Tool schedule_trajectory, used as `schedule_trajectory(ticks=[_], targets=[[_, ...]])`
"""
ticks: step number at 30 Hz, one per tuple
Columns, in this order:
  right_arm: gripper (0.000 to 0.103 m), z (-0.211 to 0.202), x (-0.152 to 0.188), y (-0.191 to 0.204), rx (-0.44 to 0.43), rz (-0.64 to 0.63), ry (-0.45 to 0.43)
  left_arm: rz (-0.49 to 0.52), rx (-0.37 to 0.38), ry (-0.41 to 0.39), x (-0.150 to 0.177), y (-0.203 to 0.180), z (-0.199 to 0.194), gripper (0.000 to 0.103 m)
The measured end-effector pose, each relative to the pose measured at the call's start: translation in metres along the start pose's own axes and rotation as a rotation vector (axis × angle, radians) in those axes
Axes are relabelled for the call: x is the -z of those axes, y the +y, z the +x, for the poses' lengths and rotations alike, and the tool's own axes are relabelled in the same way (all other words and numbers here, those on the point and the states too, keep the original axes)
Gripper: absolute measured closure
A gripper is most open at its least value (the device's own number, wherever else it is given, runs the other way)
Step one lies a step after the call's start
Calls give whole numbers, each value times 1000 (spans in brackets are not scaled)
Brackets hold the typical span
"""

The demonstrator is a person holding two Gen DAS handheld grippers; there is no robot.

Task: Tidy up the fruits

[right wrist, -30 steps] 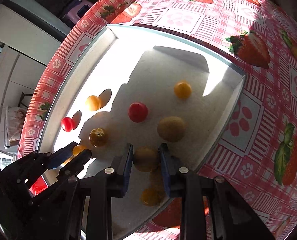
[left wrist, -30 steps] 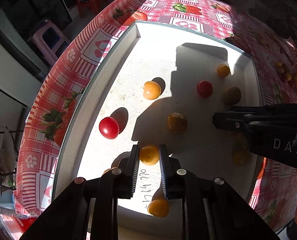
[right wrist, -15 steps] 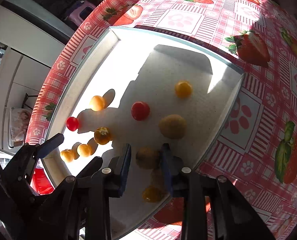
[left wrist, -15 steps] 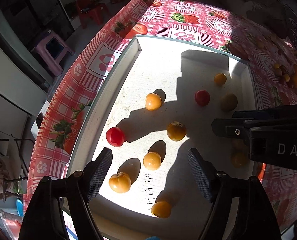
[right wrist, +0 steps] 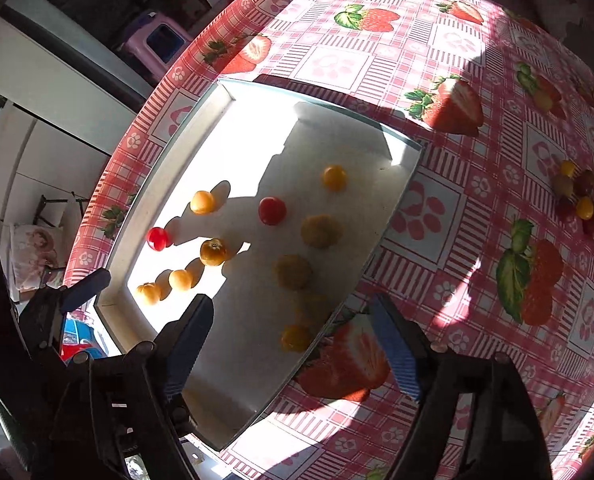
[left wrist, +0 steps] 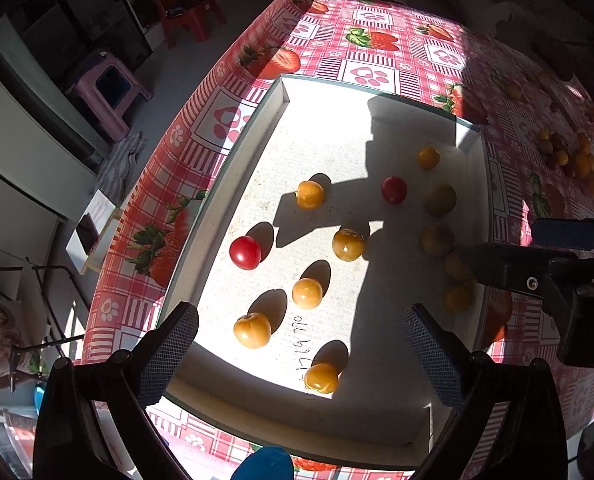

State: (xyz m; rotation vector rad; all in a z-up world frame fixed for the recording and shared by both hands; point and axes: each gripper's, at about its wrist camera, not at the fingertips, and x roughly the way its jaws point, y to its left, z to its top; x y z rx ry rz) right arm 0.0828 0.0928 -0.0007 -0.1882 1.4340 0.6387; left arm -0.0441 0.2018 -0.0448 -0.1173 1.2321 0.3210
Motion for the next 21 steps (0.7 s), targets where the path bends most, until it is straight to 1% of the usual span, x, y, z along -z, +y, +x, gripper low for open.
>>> schedule_trajectory(ticks=[3,5,7,11,13,16,21], targets=[[14,-7,4,-3,33,14,2,11,-63,2,-1,-3,-8,0],[0,-16,8,-4,48,27,-3,11,-89,23,-2,-3,-12,0],[0,-25,10,-2,59,35,-15,9,-81,43,-2,-3,-16,0],[0,-40,16,3,69,51,-1,32,-43,62,2,-4,-29,0],[0,-45,20,7,71,48,30,55,-33,74,4,-6,-35,0],[0,-51,28,13,86,42,64,82,-12,115,9,-7,-39,0],[0,-62,39,19,132,21,76,88,5,105,16,-3,-52,0]])
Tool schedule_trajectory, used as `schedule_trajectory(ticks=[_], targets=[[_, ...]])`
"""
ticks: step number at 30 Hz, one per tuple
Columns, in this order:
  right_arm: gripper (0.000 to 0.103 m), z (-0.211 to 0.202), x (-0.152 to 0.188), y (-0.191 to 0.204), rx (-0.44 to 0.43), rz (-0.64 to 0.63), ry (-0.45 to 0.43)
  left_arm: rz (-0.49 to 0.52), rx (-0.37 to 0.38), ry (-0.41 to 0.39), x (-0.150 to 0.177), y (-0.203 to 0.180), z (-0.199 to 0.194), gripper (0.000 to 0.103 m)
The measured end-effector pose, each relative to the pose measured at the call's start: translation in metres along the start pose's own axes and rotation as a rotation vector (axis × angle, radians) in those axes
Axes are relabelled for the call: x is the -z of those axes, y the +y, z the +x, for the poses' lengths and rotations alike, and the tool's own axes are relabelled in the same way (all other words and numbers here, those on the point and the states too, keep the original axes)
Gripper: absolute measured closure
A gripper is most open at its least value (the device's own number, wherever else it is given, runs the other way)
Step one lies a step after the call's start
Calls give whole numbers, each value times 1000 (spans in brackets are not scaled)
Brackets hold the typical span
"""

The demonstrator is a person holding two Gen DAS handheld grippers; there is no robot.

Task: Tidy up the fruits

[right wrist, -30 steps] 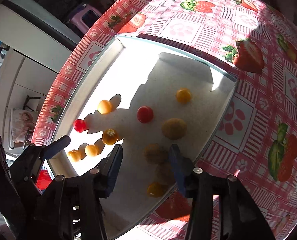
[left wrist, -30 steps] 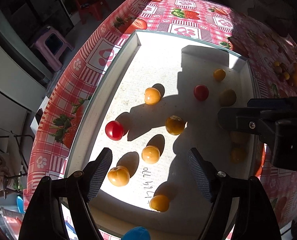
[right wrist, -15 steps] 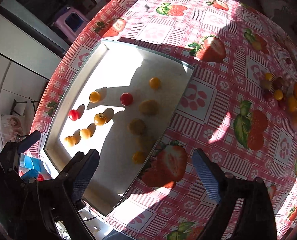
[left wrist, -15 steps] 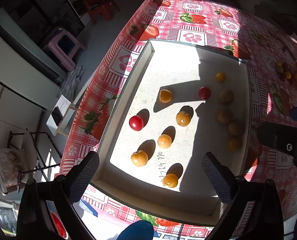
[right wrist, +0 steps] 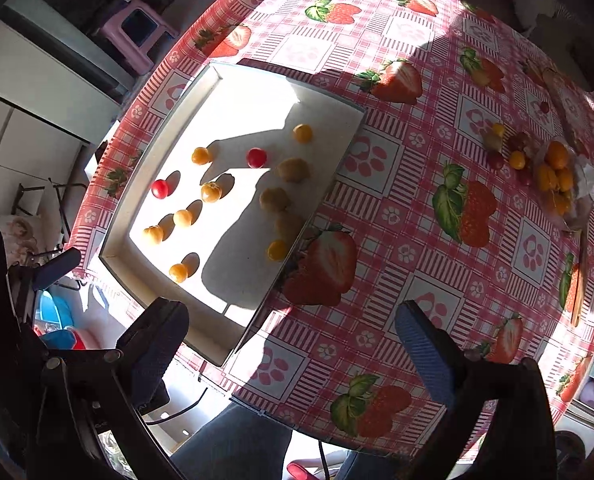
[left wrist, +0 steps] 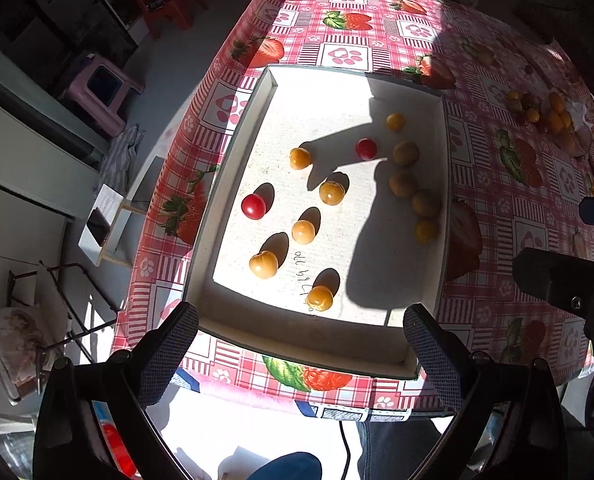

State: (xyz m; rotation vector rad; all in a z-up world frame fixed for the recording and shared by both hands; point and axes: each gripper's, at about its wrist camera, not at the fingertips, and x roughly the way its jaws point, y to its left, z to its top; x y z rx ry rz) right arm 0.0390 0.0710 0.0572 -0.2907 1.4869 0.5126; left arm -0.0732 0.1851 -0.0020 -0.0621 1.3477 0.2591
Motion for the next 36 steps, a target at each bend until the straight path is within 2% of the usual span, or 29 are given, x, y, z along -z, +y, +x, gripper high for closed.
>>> schedule_trajectory(ticks=[9,15,36], targets=[[0,-16,5,6,52,-32,-22,36,-4,2,6,0,-17,0],[0,-22,6,10,61,-57,-39,64,-5,-9,6,-8,-24,0],[0,-33,3,13,73,-80,-71,68,-2,-24,2,-10,-33,0]])
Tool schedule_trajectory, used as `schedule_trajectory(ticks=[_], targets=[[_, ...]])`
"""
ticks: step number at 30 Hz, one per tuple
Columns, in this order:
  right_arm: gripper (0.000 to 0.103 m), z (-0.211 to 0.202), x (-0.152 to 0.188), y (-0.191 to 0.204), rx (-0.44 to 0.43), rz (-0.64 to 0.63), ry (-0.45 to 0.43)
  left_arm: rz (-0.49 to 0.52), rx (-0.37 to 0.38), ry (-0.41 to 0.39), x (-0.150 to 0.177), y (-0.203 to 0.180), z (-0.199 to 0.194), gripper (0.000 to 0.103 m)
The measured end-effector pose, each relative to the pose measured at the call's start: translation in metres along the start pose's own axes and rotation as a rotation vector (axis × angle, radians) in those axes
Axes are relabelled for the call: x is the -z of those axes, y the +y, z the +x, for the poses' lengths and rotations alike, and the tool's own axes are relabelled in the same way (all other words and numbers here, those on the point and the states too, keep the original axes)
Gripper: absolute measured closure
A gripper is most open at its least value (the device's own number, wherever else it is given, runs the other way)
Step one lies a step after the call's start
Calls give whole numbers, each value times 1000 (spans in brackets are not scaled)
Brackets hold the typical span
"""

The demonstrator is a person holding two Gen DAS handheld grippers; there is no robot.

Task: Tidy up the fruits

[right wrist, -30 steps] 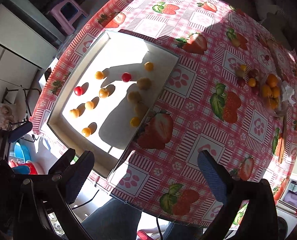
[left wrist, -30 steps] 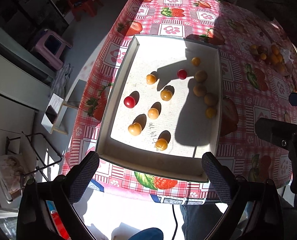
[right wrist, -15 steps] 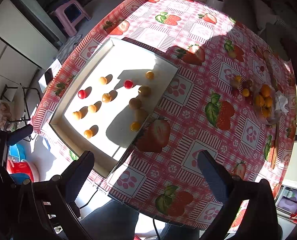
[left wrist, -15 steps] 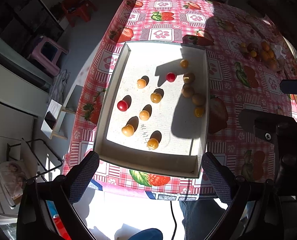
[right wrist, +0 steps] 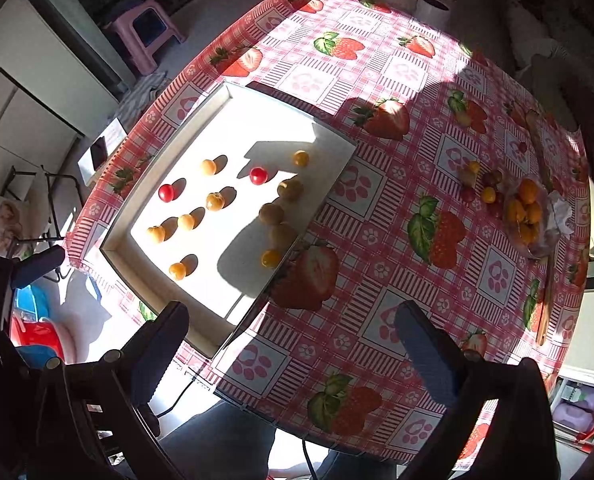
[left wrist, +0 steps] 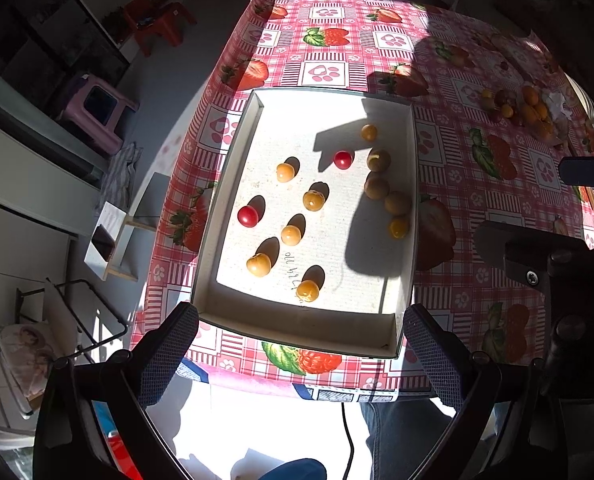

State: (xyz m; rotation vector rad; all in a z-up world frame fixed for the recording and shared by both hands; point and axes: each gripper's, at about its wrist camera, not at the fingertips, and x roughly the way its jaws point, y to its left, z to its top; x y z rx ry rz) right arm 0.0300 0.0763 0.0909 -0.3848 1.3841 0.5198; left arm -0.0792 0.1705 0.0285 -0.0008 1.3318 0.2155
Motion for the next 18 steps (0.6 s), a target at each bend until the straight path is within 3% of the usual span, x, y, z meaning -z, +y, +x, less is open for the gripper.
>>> schedule_trajectory(ticks=[18], targets=[[0,3,2,1,-5,-1,6,6,4,-4,-1,-1,-1,0]])
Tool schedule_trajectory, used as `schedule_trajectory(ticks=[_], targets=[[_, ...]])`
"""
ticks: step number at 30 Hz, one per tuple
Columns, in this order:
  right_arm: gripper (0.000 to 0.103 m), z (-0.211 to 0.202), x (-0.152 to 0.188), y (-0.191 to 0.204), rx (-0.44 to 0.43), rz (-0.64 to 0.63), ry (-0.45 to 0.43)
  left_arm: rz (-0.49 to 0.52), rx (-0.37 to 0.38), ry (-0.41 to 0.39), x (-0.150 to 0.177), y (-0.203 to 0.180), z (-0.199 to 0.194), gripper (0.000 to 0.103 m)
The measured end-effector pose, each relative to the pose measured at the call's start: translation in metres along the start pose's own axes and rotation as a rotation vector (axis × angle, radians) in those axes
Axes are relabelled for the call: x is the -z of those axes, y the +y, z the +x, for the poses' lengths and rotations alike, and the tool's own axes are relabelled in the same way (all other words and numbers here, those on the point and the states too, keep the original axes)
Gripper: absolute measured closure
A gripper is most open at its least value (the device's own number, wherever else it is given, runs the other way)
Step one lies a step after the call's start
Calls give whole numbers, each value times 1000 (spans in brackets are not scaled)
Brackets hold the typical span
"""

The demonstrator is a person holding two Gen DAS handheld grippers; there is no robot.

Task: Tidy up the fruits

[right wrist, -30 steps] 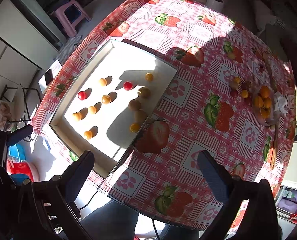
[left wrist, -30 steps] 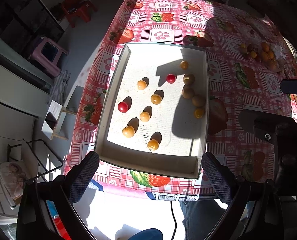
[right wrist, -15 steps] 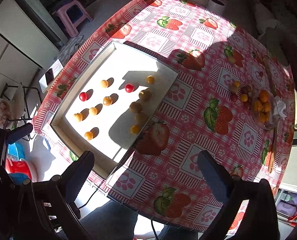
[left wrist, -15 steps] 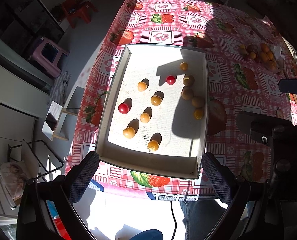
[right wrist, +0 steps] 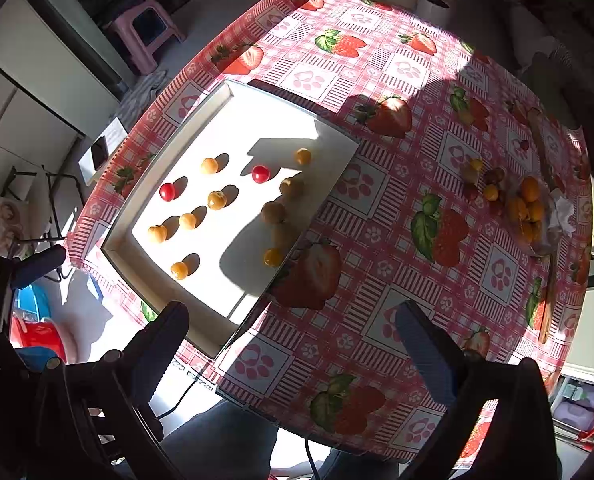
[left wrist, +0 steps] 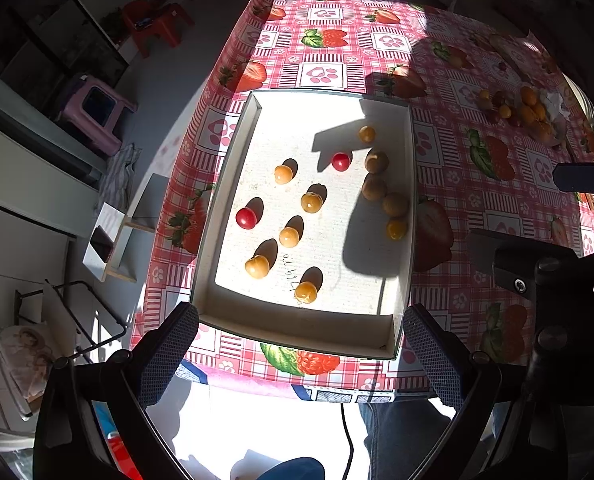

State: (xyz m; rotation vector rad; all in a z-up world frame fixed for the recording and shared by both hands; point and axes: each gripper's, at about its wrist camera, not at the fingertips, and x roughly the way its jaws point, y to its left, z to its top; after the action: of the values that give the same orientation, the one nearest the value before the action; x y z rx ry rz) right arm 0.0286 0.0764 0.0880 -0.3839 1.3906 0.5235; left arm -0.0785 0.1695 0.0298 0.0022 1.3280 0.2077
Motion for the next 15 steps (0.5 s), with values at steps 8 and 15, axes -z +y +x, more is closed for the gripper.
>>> schedule_trajectory(ticks=[8,15], targets=[[0,0,-1,-2,-2,-7,1,6,-2,-2,-1,0,0,0],[0,2,0,1,-1,3,3,6,-3,3,-1,0,2,0]])
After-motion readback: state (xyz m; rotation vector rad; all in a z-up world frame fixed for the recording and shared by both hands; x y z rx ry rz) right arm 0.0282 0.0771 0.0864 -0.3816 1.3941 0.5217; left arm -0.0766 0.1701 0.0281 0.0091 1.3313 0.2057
